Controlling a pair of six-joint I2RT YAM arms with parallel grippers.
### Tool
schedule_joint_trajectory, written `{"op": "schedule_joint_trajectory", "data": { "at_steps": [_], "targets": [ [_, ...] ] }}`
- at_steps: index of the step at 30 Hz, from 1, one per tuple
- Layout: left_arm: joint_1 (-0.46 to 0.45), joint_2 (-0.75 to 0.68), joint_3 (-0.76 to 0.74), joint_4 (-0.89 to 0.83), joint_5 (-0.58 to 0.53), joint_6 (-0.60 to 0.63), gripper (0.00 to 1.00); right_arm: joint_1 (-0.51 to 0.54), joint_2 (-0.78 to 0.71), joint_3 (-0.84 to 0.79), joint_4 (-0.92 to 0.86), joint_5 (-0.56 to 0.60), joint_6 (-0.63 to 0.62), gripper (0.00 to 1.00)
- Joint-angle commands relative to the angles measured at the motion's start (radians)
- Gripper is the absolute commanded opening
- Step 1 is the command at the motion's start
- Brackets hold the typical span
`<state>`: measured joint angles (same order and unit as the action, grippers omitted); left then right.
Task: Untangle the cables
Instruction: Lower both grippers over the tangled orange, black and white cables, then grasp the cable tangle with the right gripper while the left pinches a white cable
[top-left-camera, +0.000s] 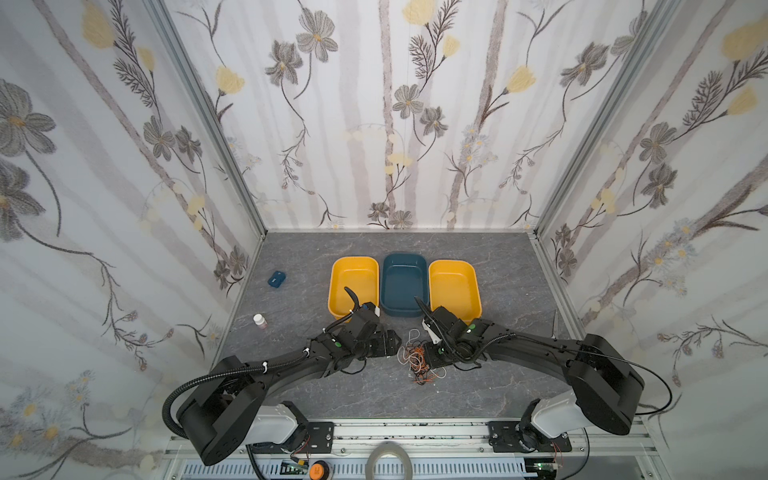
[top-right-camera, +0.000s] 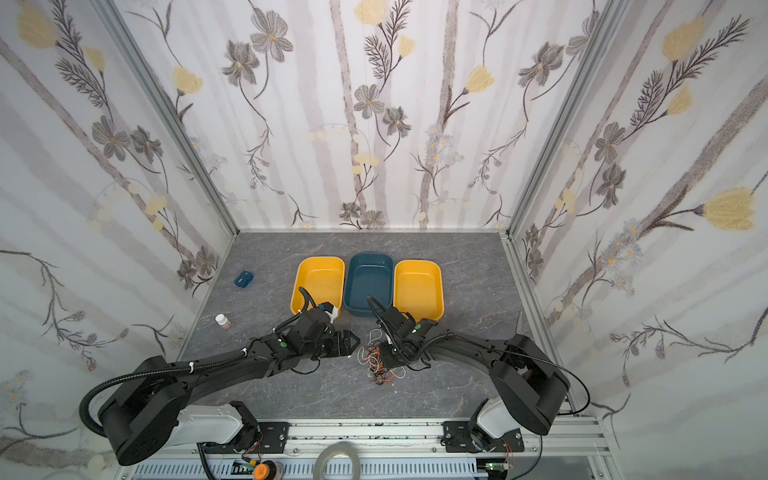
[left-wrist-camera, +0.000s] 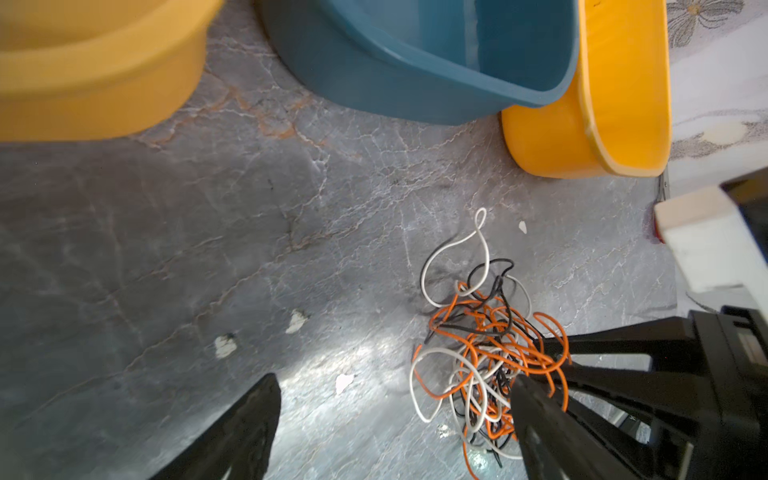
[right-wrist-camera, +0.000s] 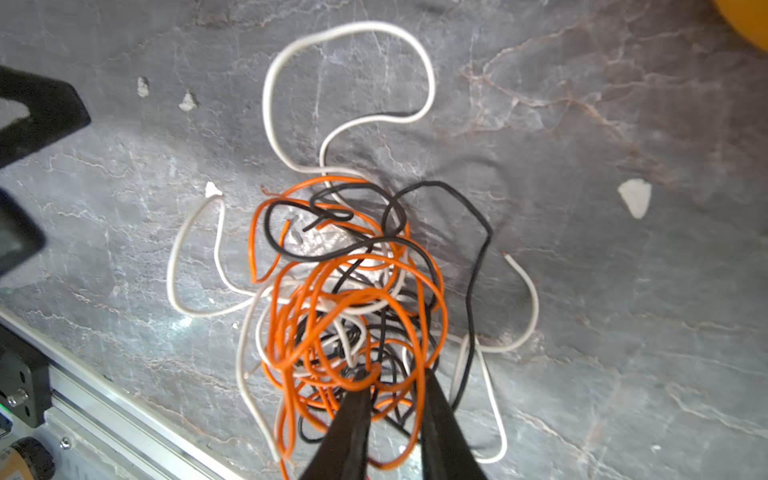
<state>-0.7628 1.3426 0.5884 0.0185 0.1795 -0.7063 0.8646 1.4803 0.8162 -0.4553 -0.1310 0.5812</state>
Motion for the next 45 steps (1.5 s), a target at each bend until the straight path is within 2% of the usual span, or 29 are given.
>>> {"op": "schedule_joint_trajectory", "data": {
  "at_steps": [1,10,17,22,29,33,40,45],
  "targets": [
    [0.003,0.061,0.052,0.036,0.025,0.037,0.83,0.001,-0.012,-0.001,-0.025,-0.011,-0.043,0.29],
    [0.007,0.255,0.192,0.059,0.098,0.096,0.74,0.001,-0.108,-0.015,-0.032,-0.017,-0.033,0.49],
    [0.007,0.351,0.252,0.076,0.13,0.105,0.6,-0.002,-0.13,-0.034,0.016,-0.029,-0.006,0.5],
    [0.007,0.396,0.275,0.097,0.171,0.098,0.47,-0.004,-0.107,-0.054,0.103,-0.069,0.015,0.56],
    [0.007,0.418,0.28,0.109,0.175,0.087,0.22,-0.013,-0.043,-0.062,0.179,-0.076,0.038,0.56],
    [0.007,0.413,0.278,0.109,0.175,0.079,0.1,-0.016,-0.015,-0.074,0.18,-0.037,0.052,0.54],
    [0.007,0.371,0.256,0.106,0.152,0.058,0.03,-0.039,-0.009,-0.107,0.132,0.021,0.064,0.39],
    [0.007,0.315,0.237,0.101,0.123,0.041,0.0,-0.066,-0.052,-0.139,0.088,0.024,0.052,0.33]
  ]
}}
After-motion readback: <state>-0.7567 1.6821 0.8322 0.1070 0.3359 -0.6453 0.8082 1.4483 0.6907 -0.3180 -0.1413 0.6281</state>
